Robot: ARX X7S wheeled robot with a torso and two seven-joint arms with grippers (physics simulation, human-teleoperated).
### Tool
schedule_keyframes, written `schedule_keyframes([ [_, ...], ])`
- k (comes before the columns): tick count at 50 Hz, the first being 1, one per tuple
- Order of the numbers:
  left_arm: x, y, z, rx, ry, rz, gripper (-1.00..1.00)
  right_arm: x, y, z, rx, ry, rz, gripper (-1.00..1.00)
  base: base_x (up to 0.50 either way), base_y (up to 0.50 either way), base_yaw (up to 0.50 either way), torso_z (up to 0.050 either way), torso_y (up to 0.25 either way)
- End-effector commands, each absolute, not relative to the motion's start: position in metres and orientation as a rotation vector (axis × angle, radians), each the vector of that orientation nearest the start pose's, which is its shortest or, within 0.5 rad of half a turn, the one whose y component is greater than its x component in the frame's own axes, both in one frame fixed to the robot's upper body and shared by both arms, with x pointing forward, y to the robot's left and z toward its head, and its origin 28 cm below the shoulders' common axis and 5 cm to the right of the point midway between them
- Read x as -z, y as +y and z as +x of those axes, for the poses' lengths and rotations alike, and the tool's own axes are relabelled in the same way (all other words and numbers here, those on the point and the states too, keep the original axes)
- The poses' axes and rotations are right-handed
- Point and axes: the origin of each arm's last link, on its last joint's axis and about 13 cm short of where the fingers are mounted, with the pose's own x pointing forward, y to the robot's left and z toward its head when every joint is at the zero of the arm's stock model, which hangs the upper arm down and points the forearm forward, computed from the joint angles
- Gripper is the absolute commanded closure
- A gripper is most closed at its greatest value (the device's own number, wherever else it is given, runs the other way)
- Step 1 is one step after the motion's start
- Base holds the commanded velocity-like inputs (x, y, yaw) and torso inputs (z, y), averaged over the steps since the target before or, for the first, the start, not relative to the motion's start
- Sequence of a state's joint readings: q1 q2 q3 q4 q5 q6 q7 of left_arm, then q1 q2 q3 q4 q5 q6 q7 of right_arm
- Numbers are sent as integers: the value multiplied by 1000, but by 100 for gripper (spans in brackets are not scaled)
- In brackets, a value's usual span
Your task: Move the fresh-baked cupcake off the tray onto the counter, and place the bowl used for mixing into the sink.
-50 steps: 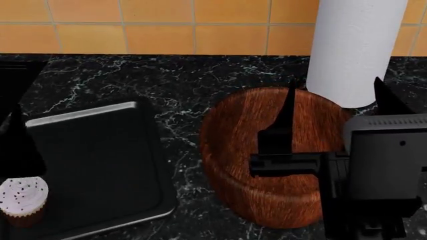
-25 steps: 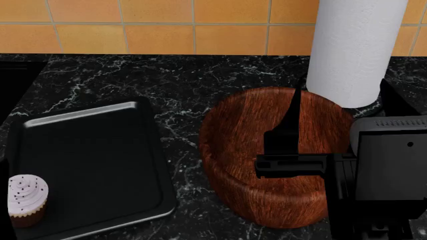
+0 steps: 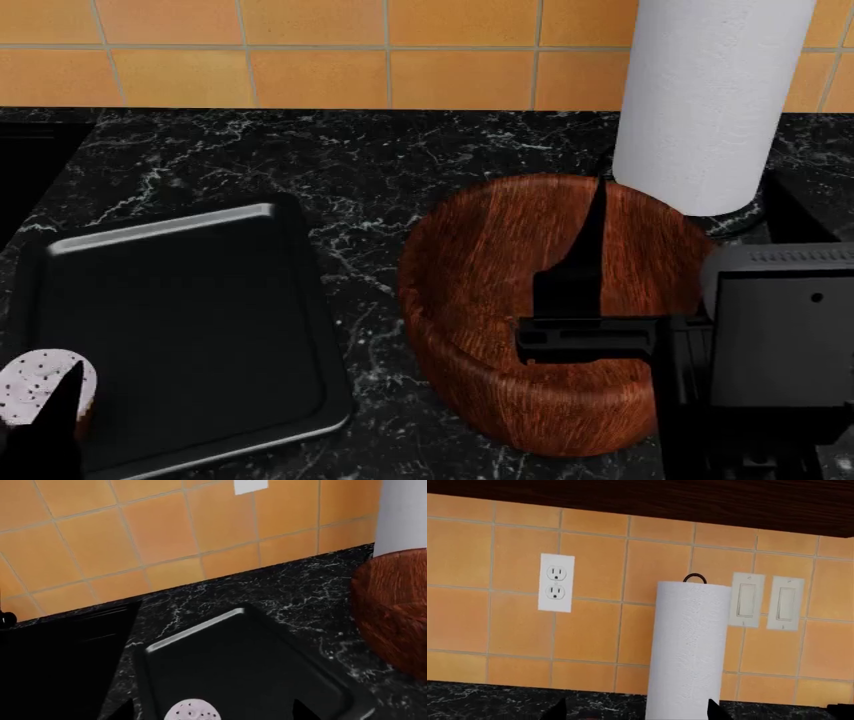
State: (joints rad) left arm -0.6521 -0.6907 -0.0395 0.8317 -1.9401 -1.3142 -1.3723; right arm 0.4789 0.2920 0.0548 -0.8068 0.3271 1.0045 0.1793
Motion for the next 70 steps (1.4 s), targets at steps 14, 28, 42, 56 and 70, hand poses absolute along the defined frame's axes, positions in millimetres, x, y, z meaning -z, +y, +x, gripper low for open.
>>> schedule_keyframes([
  [14,-219,237,165,70,230,241,-100,-210,-133,226,37,-263,-102,-100,0,0,0,0,0],
  [28,-210,236,171,65,266,244,-100,-210,-133,227,38,-259,-113,-100,0,0,0,0,0],
  [42,-206,238,177,47,292,244,-100,-210,-134,227,38,-259,-112,-100,0,0,0,0,0],
  [56,-199,239,181,36,304,245,-100,-209,-133,226,38,-257,-115,-100,0,0,0,0,0],
  [70,-198,241,185,24,308,243,-100,-210,-134,224,41,-260,-116,-100,0,0,0,0,0],
])
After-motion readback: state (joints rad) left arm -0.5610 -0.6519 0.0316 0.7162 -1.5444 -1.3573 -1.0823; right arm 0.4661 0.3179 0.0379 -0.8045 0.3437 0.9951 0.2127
